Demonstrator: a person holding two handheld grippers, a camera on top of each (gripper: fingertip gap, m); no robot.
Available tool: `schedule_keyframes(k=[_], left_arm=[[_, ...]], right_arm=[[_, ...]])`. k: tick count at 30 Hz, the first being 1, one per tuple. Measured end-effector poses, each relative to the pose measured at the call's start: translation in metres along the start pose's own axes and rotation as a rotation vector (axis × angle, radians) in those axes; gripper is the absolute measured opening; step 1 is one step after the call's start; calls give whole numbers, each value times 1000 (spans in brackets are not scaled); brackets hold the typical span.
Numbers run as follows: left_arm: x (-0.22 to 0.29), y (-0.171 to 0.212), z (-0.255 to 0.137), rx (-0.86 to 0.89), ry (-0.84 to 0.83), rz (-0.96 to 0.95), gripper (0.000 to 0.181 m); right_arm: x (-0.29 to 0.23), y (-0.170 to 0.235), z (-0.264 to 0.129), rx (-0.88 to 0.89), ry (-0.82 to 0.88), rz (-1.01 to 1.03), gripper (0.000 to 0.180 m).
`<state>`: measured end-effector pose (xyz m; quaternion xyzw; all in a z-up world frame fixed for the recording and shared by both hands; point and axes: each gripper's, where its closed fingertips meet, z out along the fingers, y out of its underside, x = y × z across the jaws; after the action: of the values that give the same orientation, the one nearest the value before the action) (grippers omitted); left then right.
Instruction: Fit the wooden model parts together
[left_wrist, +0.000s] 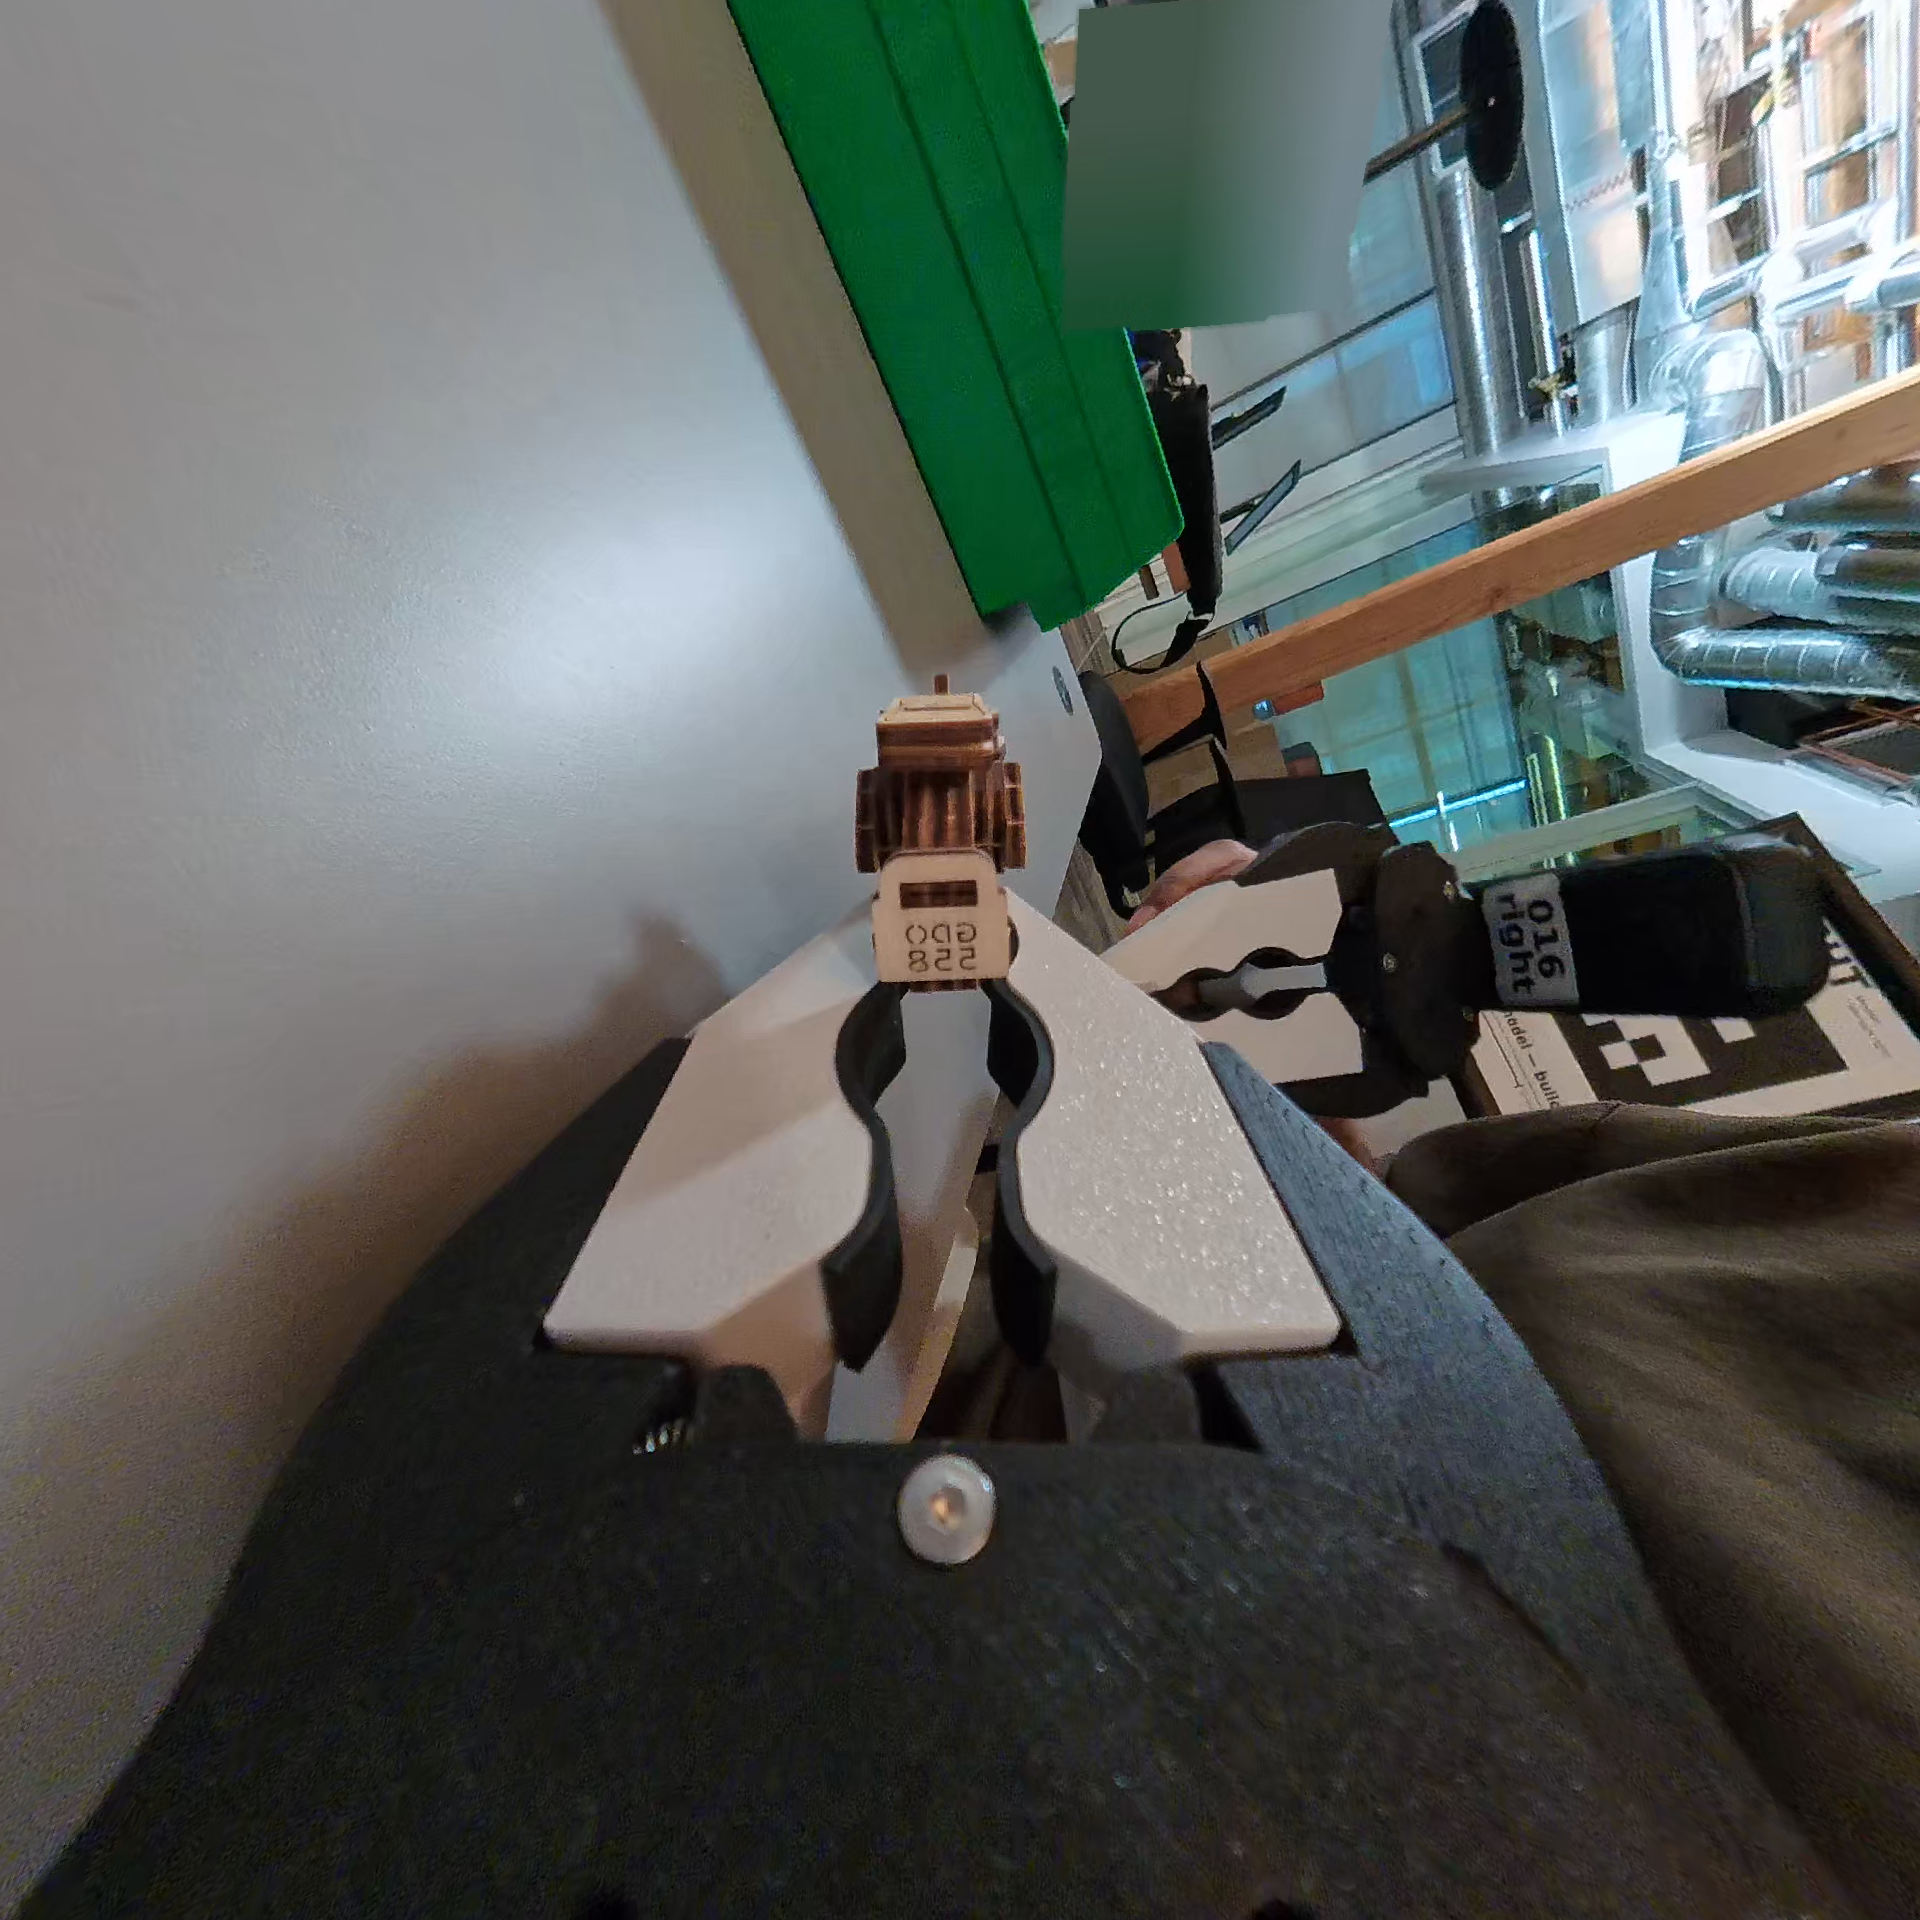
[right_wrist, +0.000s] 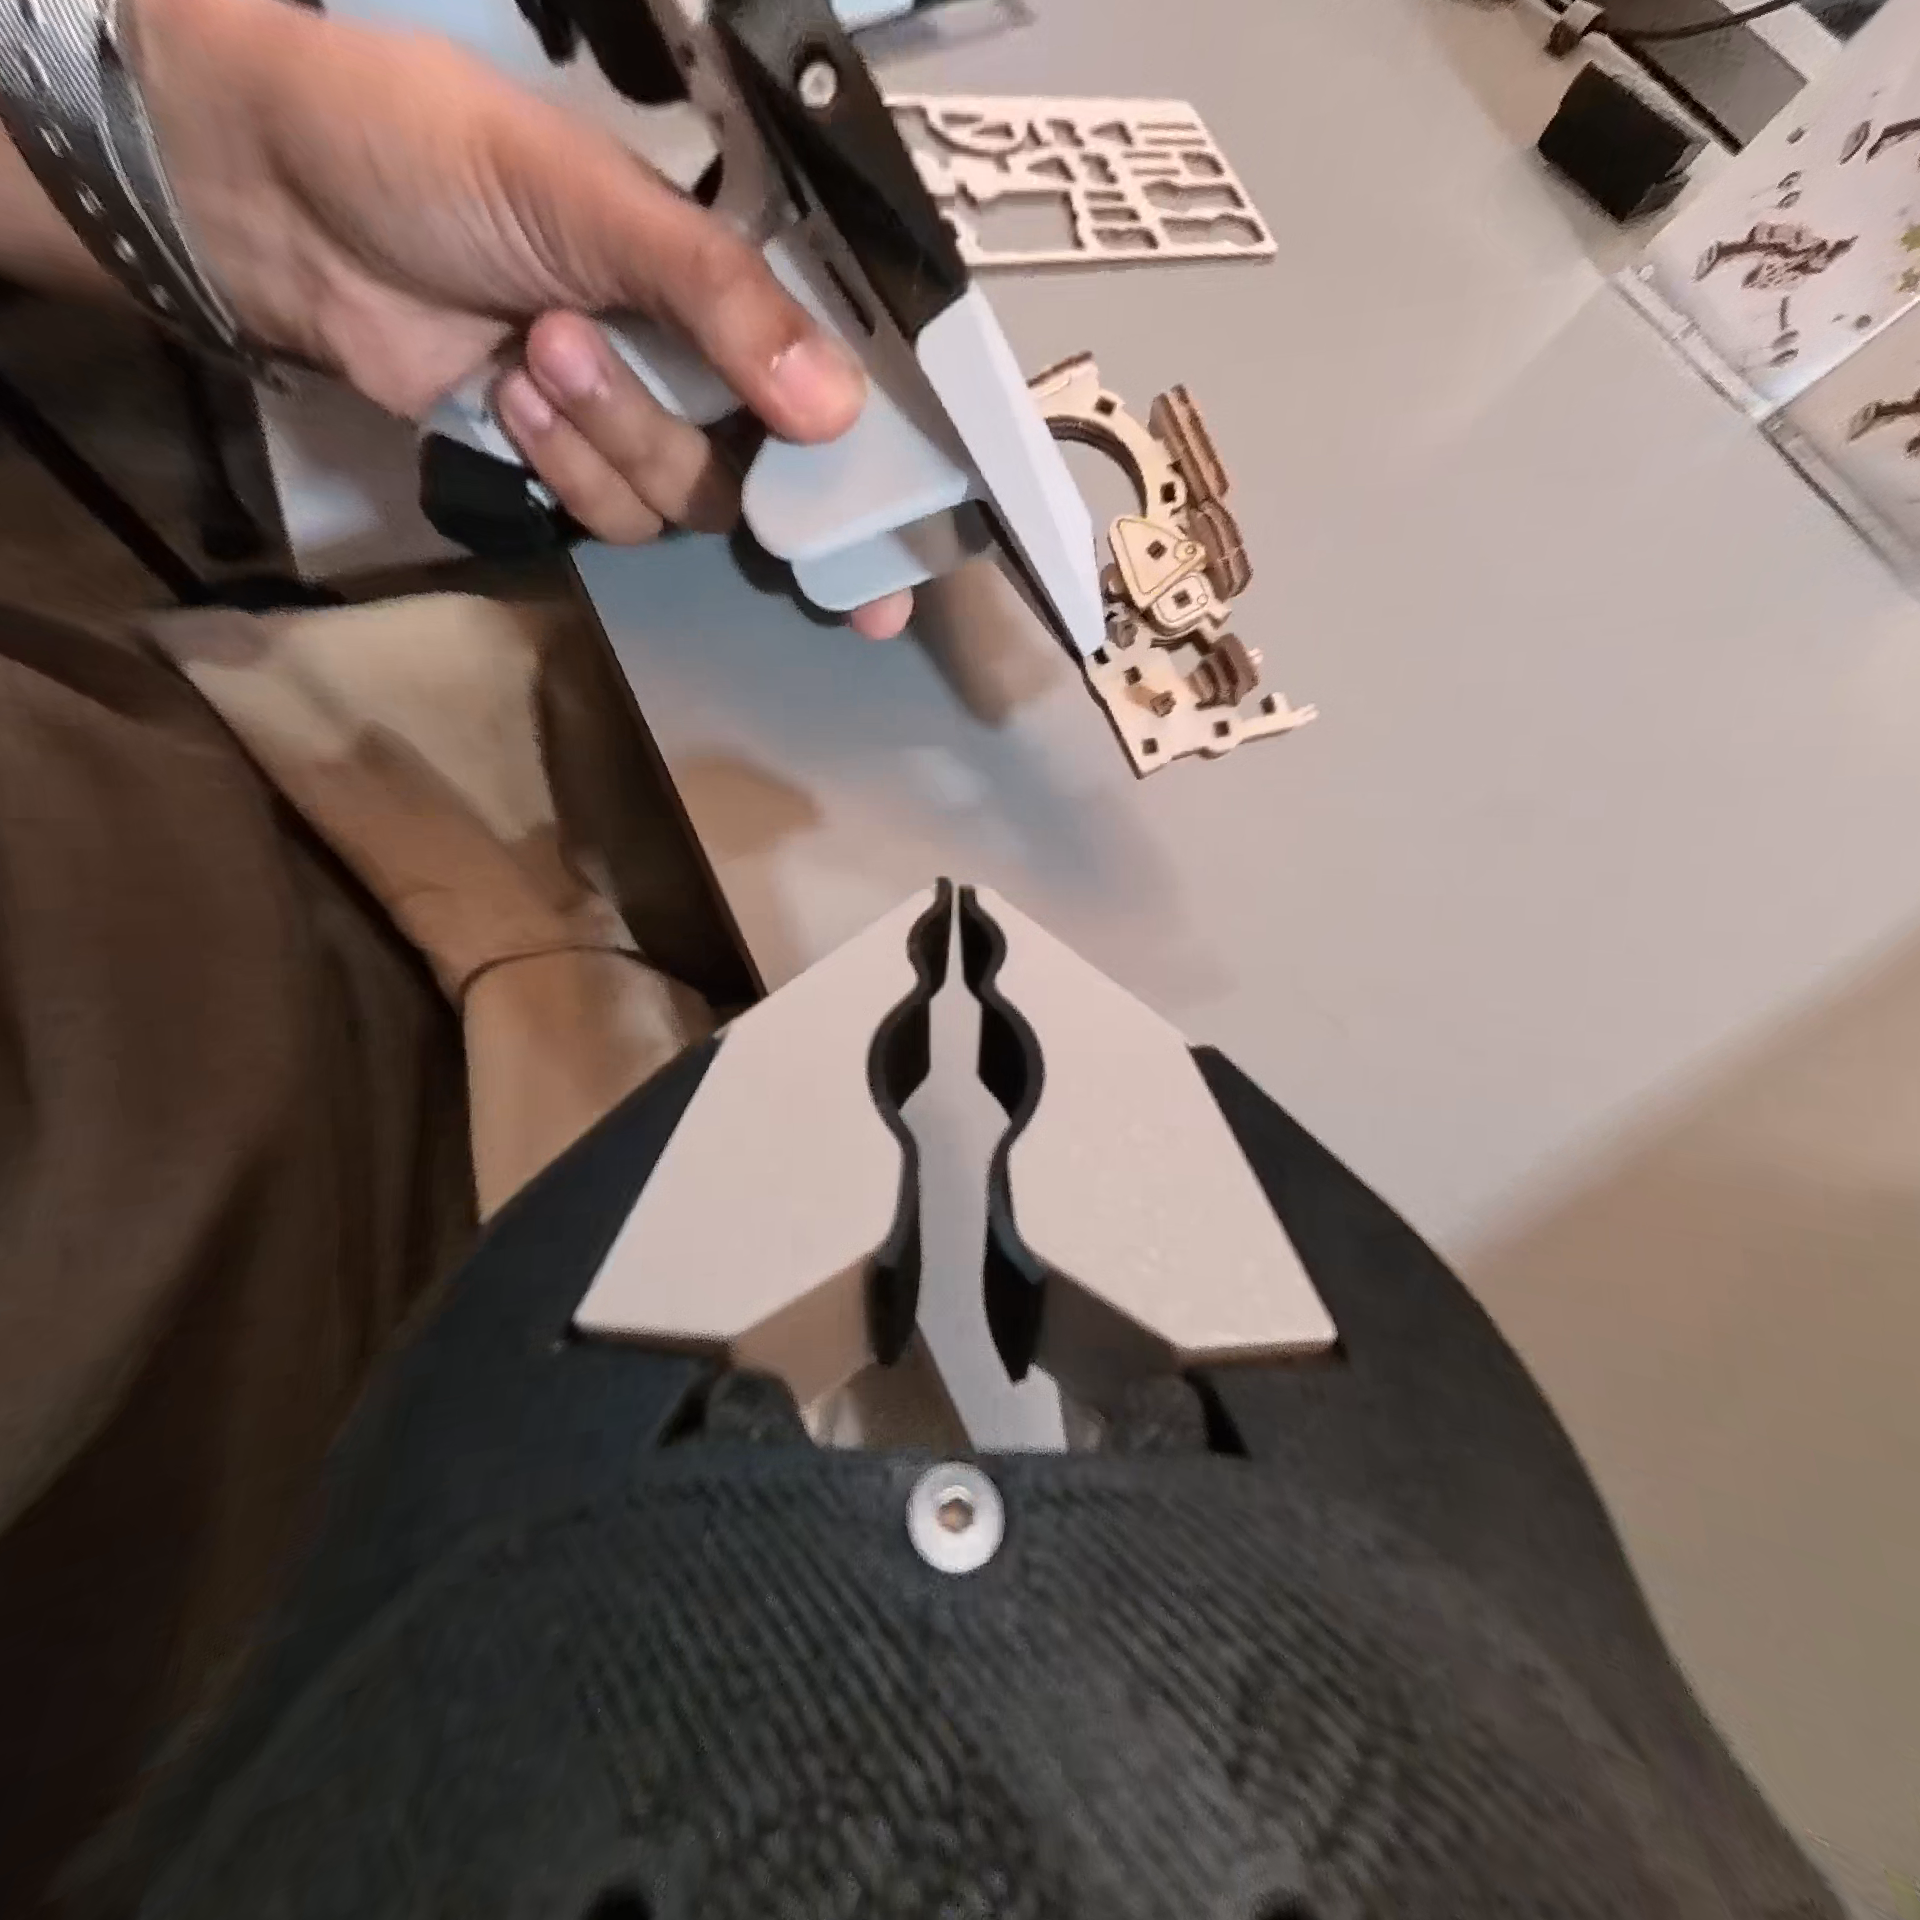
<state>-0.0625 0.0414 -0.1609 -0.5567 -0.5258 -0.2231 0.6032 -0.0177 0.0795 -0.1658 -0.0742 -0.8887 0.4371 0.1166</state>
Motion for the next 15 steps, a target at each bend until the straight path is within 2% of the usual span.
schedule_keyframes(k=[1, 15], left_arm=[[0, 0, 0, 0, 0, 1, 5], [8, -8, -11, 69, 67, -7, 5]], right_arm=[[2, 0, -1, 15, -9, 25, 0], [-9, -4, -13, 132, -88, 225, 0]])
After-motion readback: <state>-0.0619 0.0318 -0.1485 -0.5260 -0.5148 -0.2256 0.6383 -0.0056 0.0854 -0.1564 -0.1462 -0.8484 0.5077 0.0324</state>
